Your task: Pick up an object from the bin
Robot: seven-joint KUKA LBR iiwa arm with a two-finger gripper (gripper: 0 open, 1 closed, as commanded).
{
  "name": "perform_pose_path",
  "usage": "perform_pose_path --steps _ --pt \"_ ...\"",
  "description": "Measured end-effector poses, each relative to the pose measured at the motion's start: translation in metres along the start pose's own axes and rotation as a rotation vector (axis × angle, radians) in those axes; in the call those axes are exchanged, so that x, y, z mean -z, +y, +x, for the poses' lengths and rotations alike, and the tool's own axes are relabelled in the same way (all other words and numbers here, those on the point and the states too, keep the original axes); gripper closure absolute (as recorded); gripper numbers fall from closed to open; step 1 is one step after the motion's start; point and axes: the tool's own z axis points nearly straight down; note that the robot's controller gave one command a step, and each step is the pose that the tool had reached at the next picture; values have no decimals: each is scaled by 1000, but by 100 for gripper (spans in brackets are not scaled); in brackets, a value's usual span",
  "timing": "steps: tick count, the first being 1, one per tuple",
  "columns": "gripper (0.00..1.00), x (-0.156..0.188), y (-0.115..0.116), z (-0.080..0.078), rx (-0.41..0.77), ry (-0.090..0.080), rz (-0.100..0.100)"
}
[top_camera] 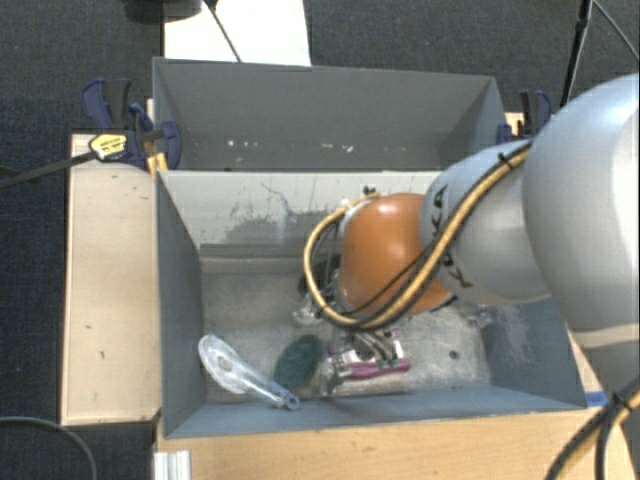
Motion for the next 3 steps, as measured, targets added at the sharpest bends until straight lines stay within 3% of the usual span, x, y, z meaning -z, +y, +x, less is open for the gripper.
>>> perform_pose_path --steps 1,2,3 --pt "100 1 0 -3 -4 -8 0" --pt "0 0 0 0 -4 0 0" --pt "100 2 0 -3 -8 -8 -1"
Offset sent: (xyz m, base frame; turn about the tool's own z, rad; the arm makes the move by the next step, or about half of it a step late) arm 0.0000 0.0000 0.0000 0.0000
